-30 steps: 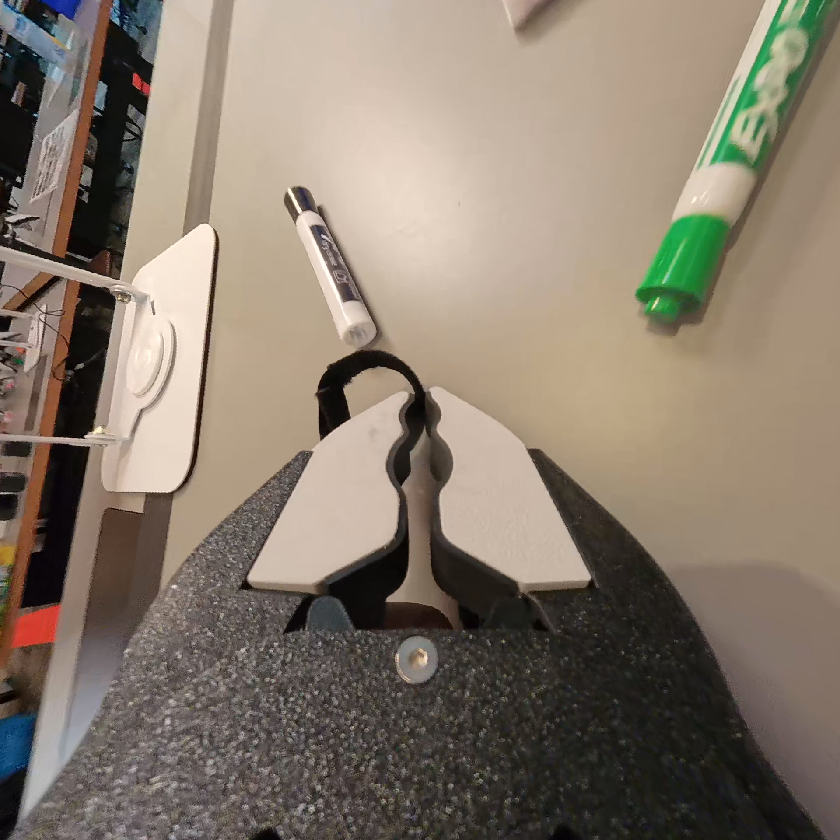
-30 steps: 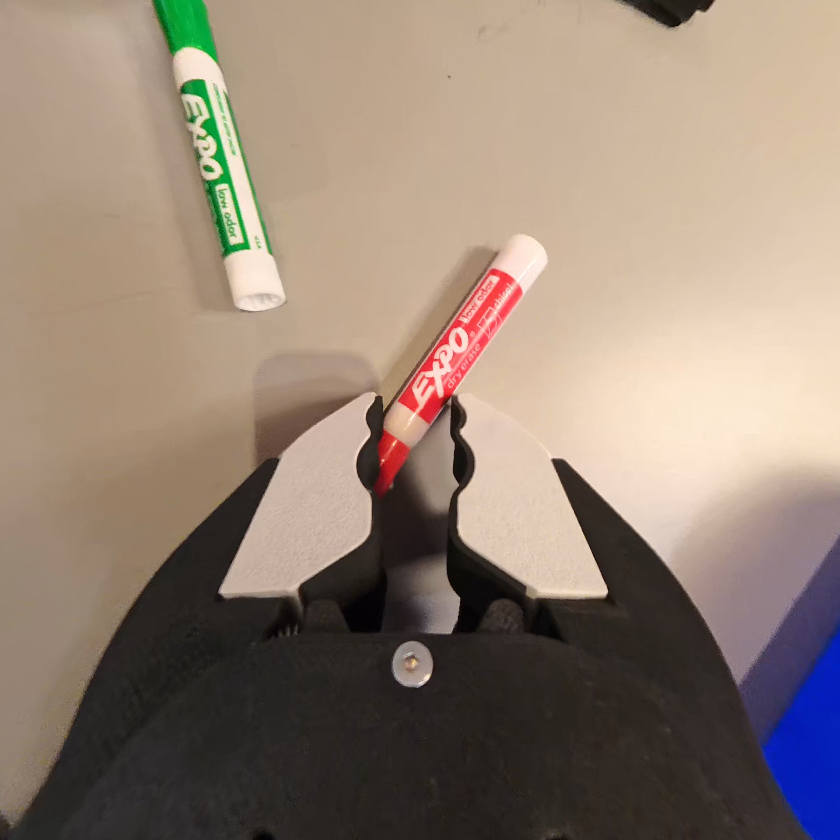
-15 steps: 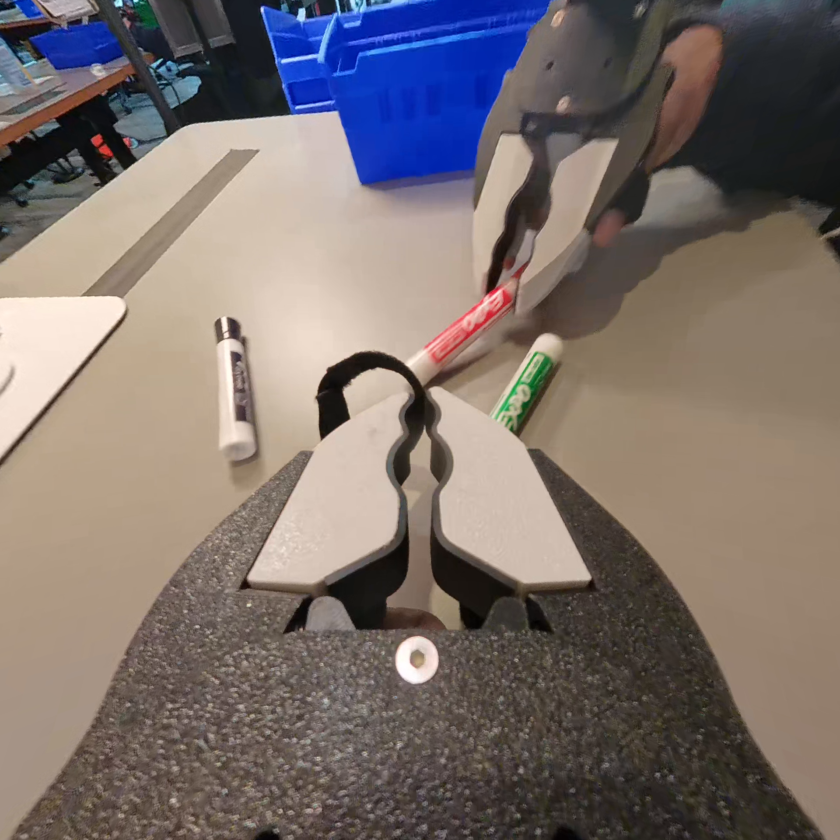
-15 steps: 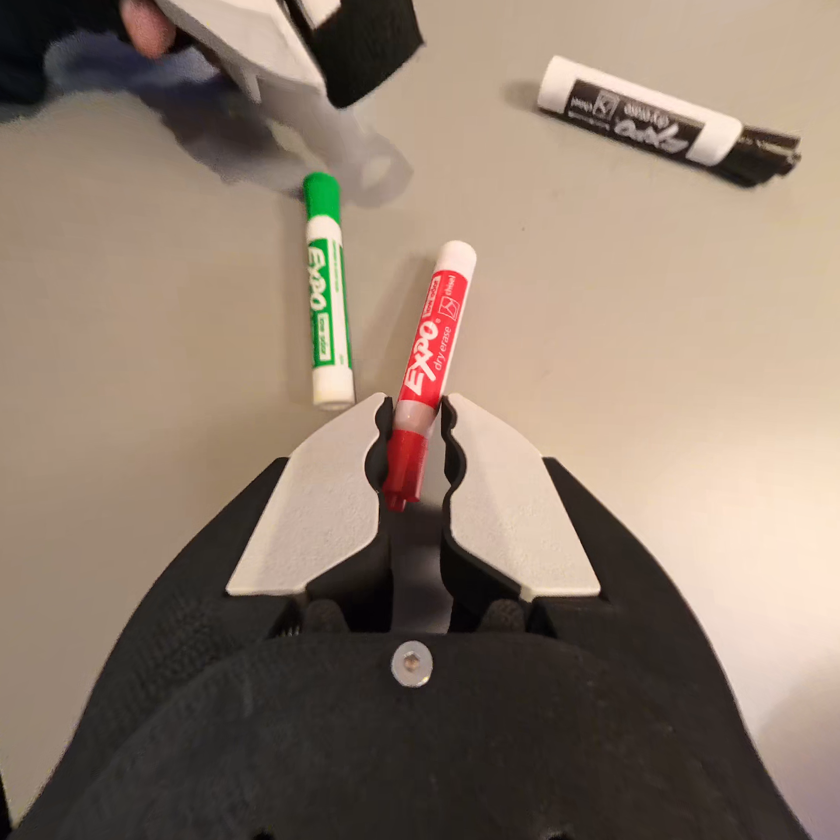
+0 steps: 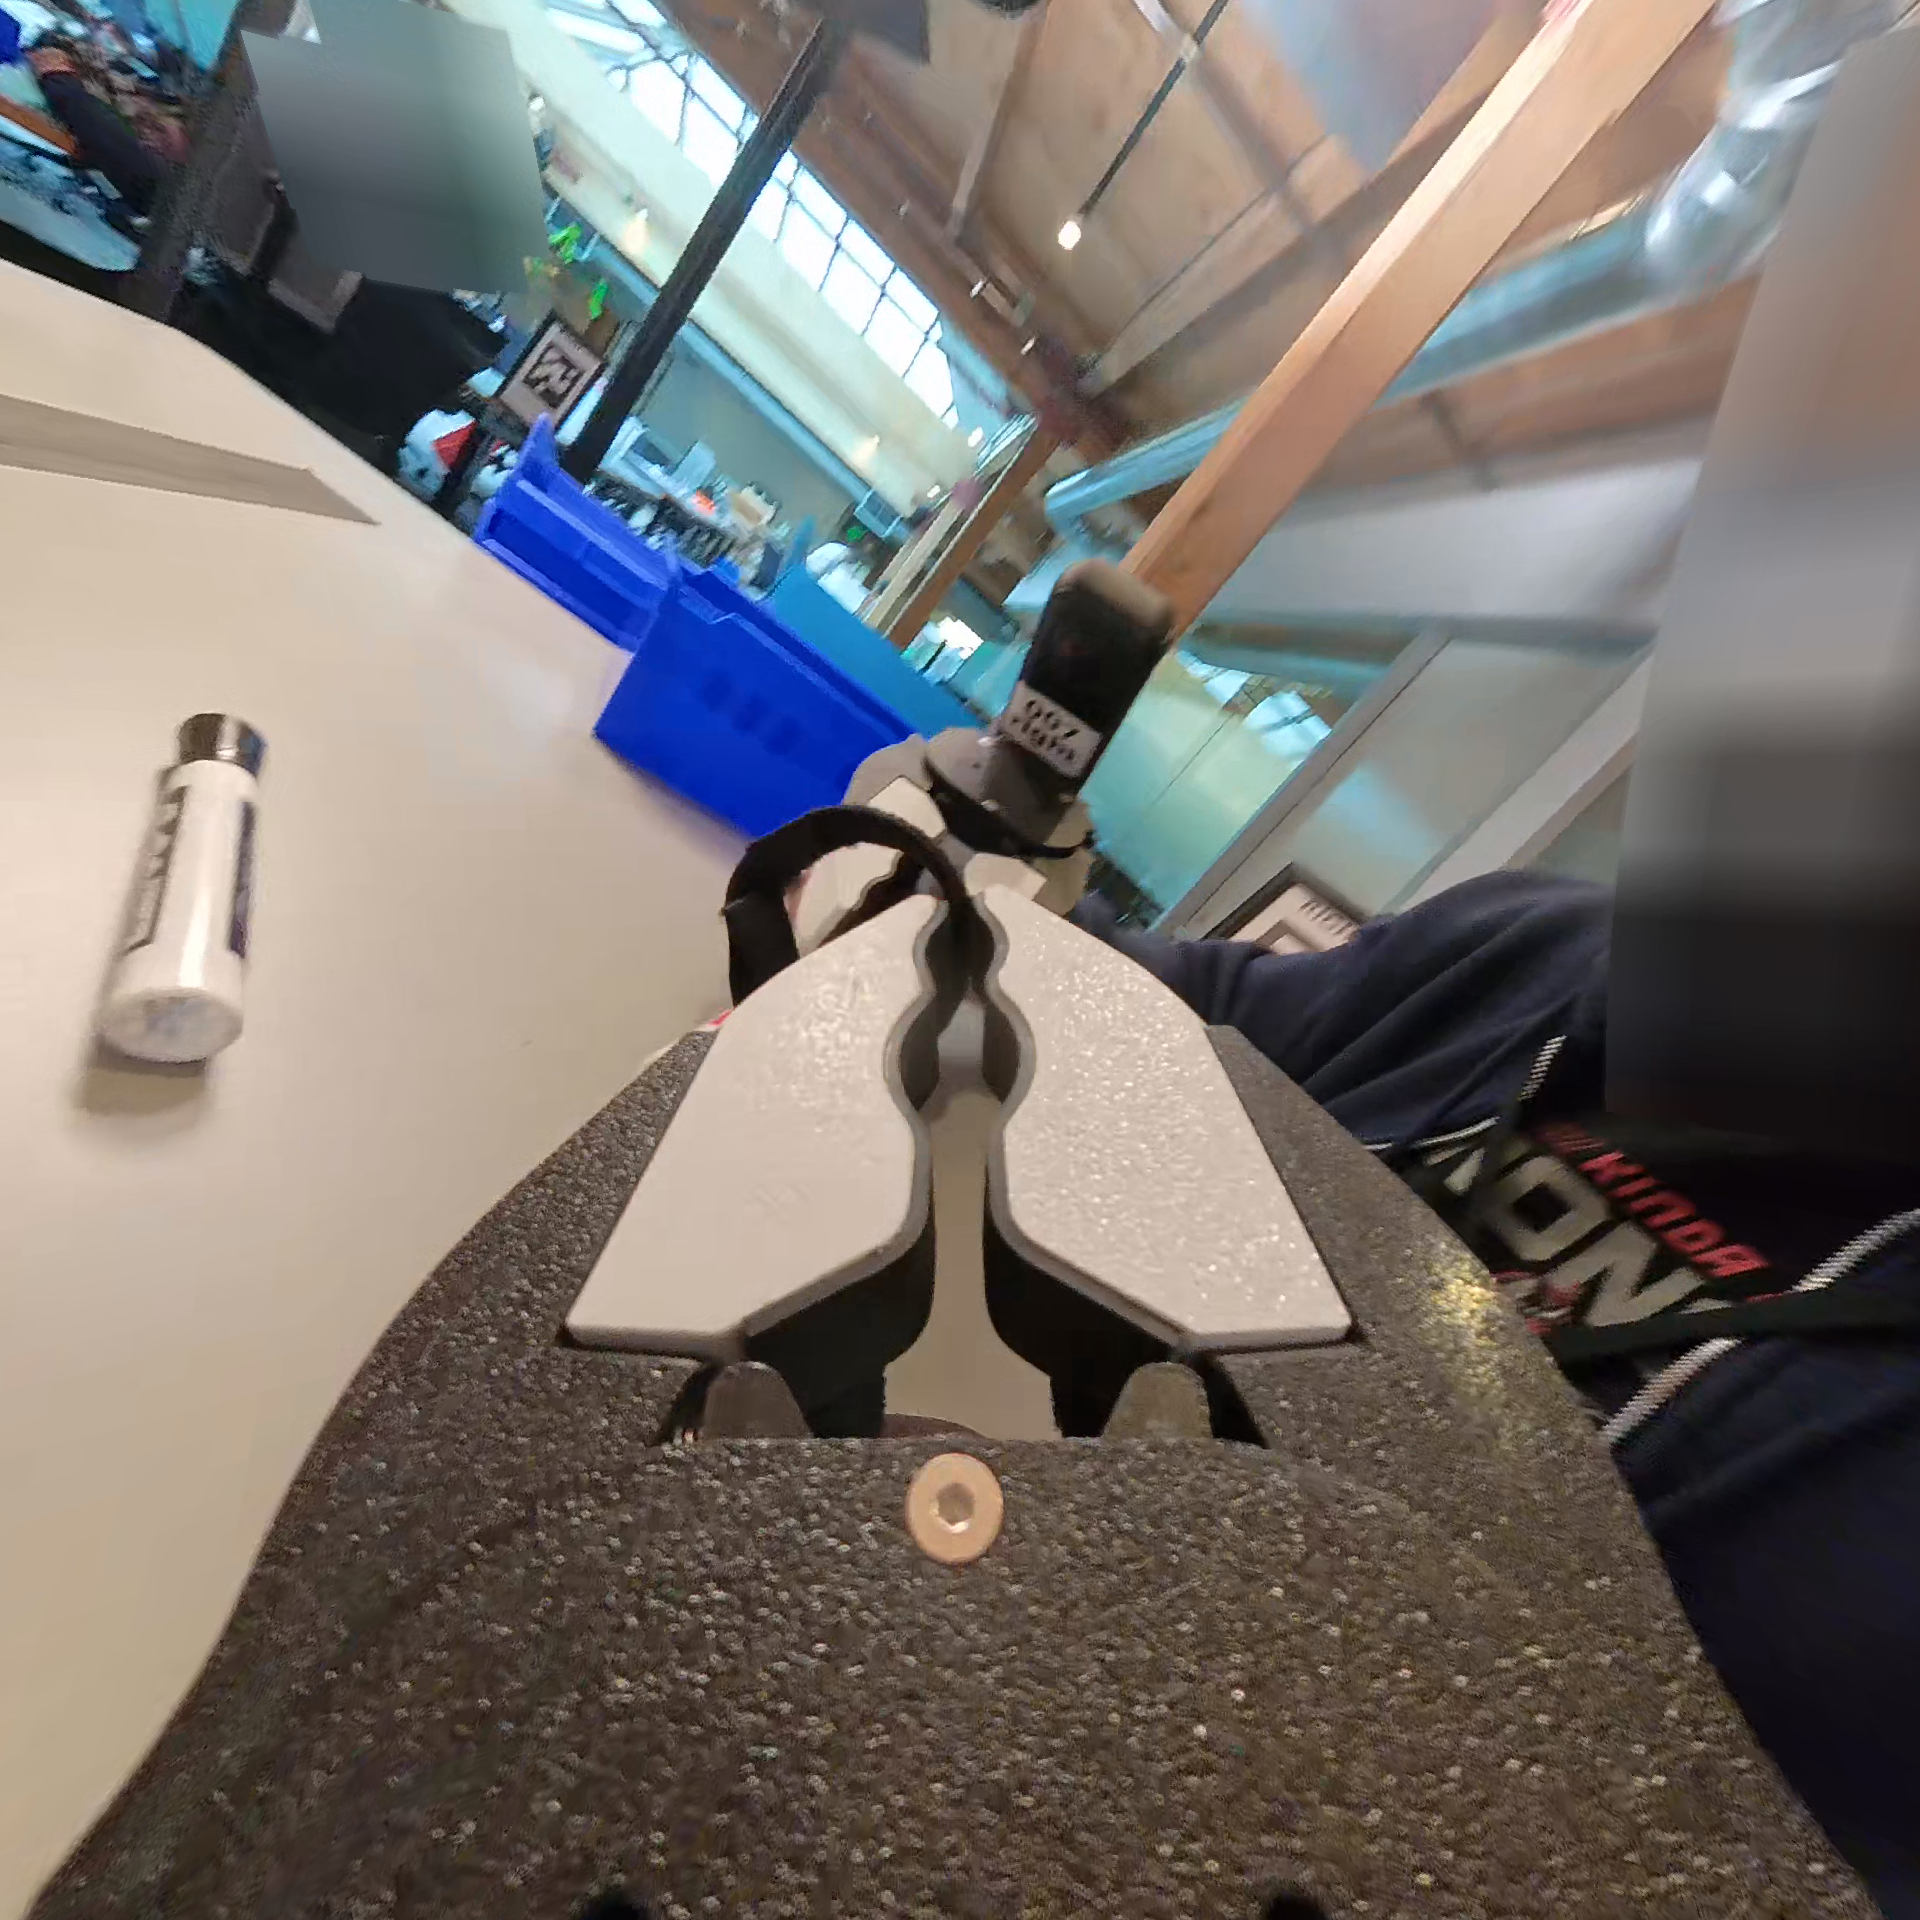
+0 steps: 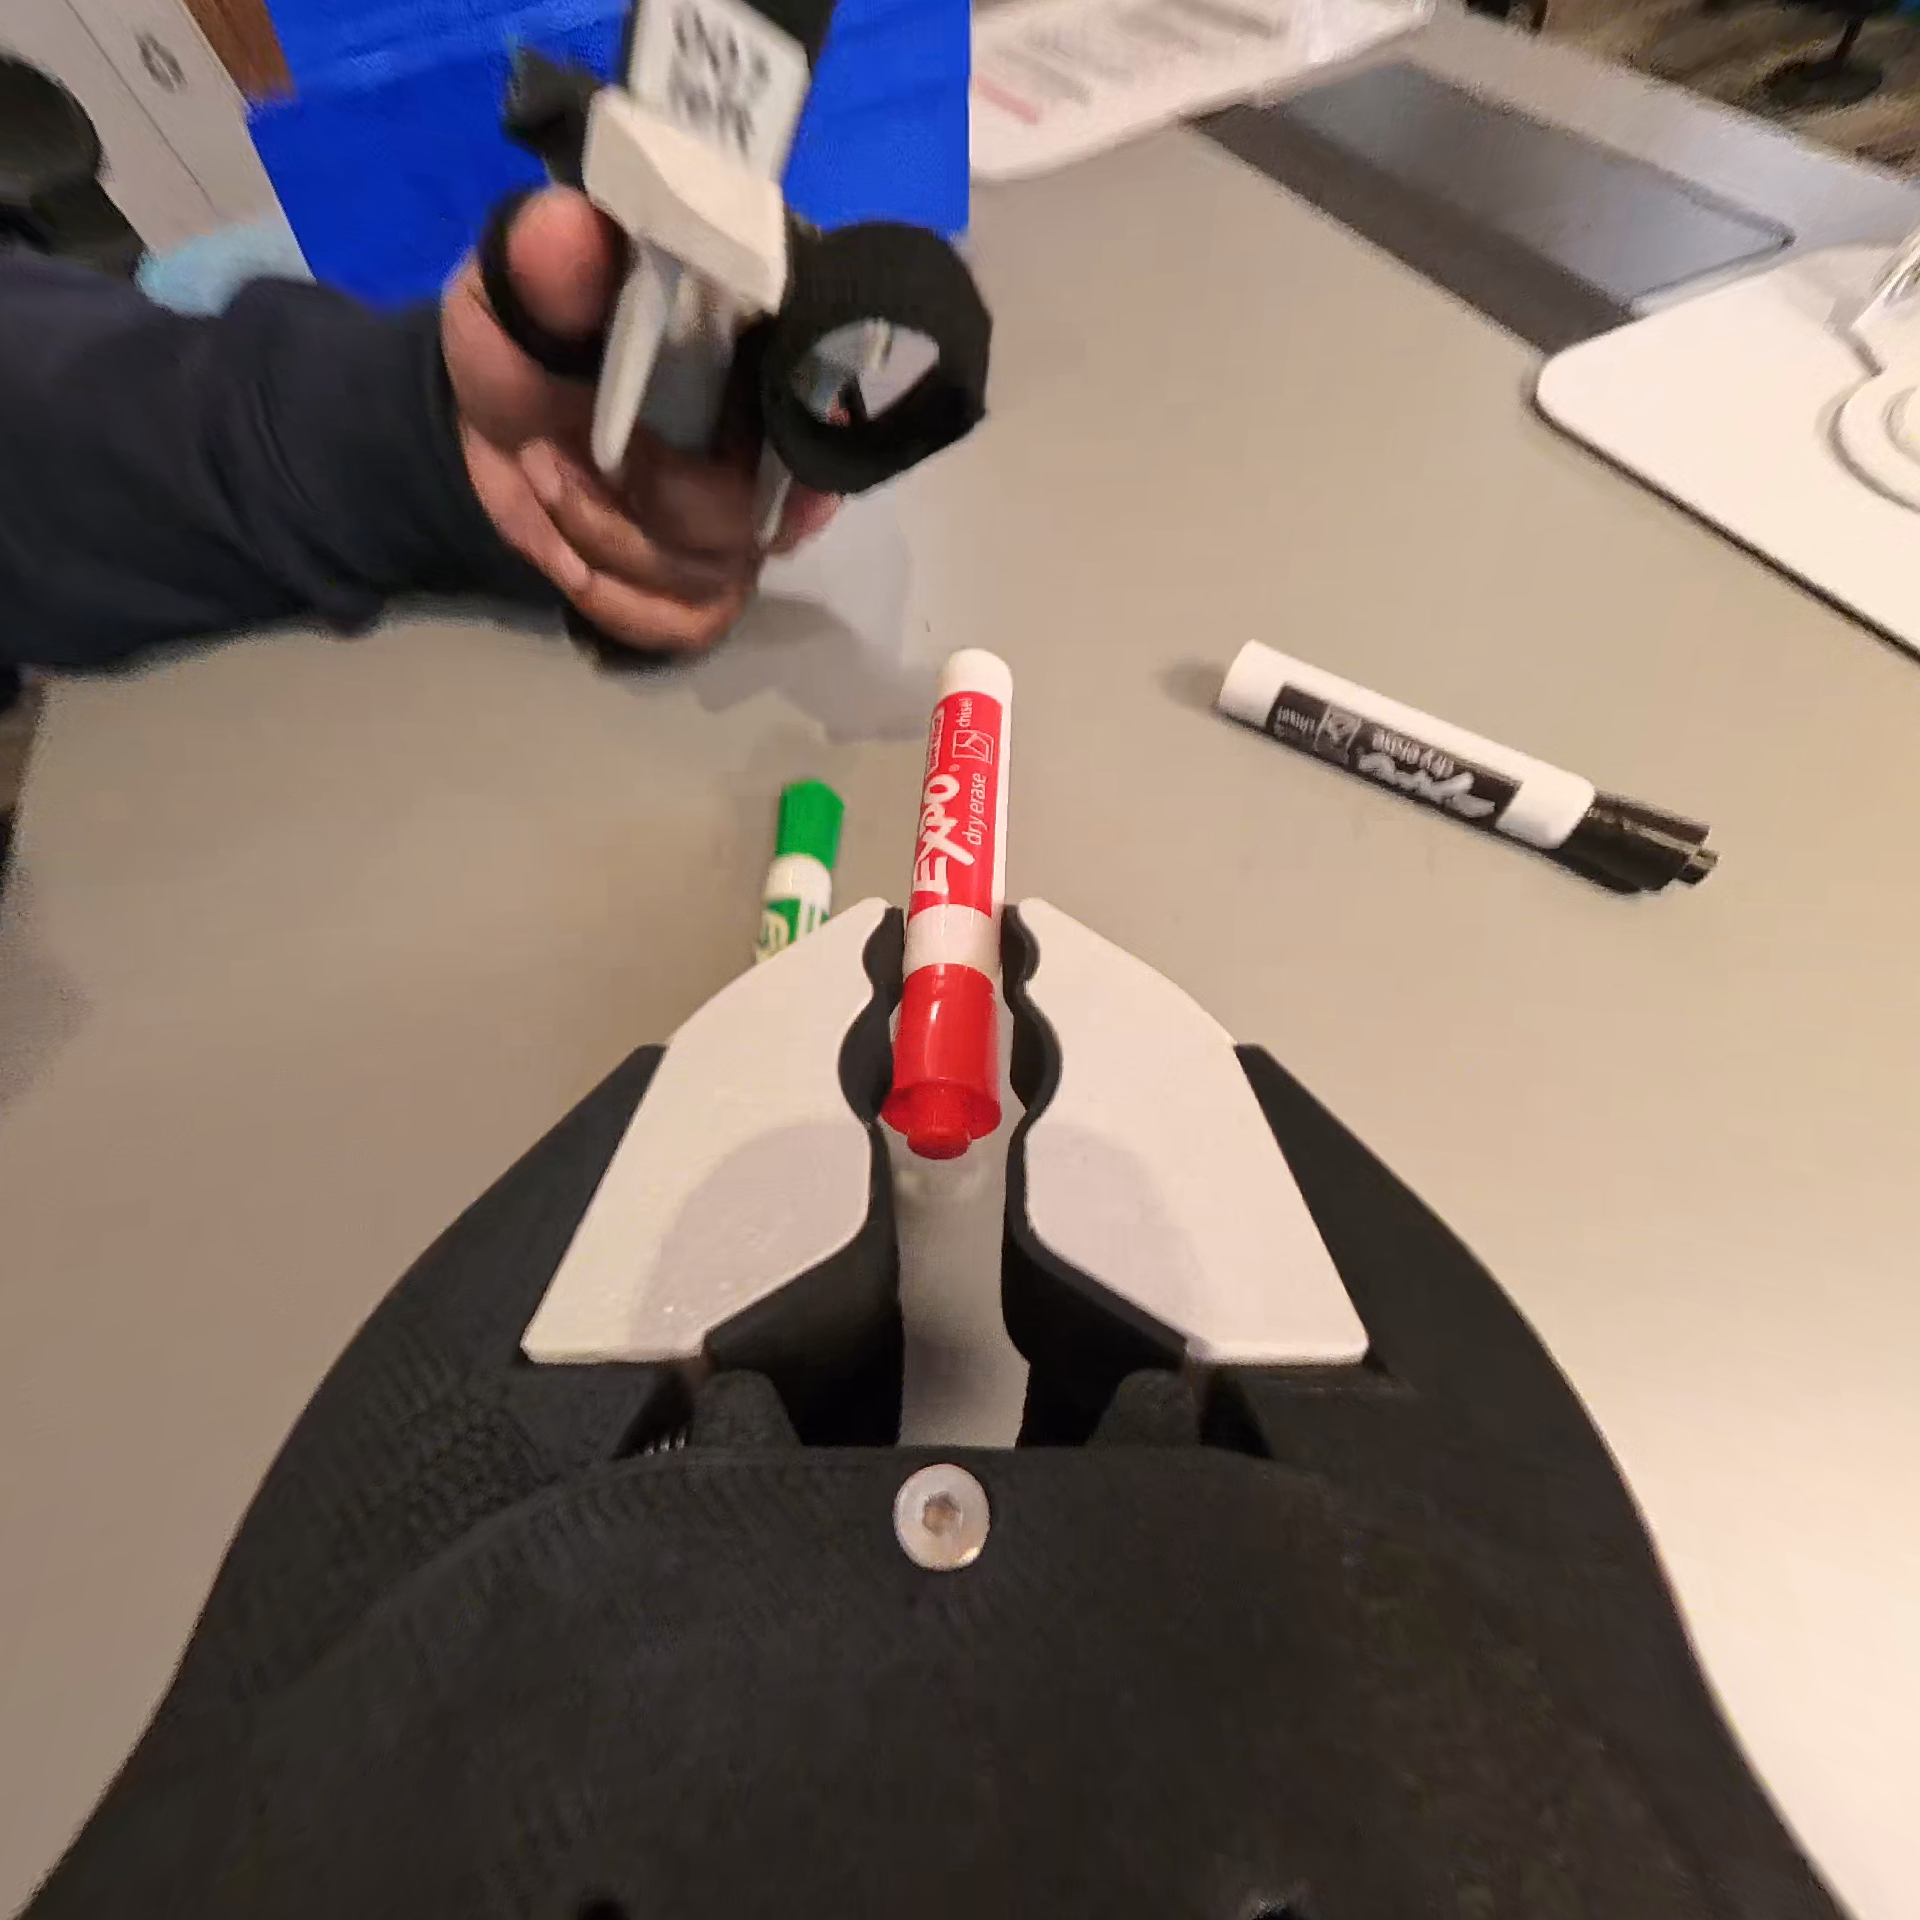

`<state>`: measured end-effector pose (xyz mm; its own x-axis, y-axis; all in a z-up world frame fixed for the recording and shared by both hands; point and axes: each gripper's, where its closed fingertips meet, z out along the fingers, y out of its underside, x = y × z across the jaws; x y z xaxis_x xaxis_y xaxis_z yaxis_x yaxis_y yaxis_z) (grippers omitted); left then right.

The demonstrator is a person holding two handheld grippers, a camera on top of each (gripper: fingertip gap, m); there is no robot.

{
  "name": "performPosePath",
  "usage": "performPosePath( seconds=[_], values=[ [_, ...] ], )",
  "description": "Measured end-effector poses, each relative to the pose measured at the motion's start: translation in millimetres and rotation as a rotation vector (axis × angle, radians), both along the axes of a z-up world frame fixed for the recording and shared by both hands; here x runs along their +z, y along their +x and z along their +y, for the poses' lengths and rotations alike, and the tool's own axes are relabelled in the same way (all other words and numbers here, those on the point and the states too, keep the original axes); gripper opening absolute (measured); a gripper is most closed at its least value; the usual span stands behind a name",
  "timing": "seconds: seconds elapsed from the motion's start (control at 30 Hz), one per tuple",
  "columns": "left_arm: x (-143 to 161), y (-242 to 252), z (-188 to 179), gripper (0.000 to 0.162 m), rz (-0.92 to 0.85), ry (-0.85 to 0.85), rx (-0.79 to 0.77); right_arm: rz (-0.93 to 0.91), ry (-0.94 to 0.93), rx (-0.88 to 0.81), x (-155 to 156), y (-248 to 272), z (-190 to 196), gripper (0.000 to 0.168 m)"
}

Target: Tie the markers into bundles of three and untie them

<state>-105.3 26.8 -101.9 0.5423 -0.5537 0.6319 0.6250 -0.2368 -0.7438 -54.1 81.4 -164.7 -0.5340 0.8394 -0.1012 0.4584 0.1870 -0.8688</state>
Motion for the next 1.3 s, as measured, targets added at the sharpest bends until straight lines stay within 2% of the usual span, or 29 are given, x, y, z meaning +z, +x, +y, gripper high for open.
performPosePath(
  seconds=[0.17, 0.3, 0.4, 0.73, 1.07, 1.3],
  values=[
    [15, -7, -6, 0.002, -0.207, 0.094, -0.038, 0.165, -0.233, 0.032, 47, -1, -8, 0.017],
    [19, -12, -5, 0.002, -0.354, 0.131, -0.050, 0.197, -0.319, 0.040, 60, 1, -11, 0.017],
    [18, -4, -3, 0.002, -0.382, 0.125, -0.074, 0.189, -0.318, 0.005, 57, -1, -11, 0.017],
    [9, 14, 8, 0.002, -0.305, 0.031, -0.070, 0.173, -0.374, -0.093, 49, -5, -12, 0.017],
    [-5, 35, 19, 0.002, -0.308, -0.106, -0.109, 0.122, -0.318, -0.121, 30, -9, -18, 0.017],
    [-8, 42, 22, 0.002, -0.337, -0.135, -0.132, 0.091, -0.320, -0.111, 21, -10, -21, 0.017]
  ],
)
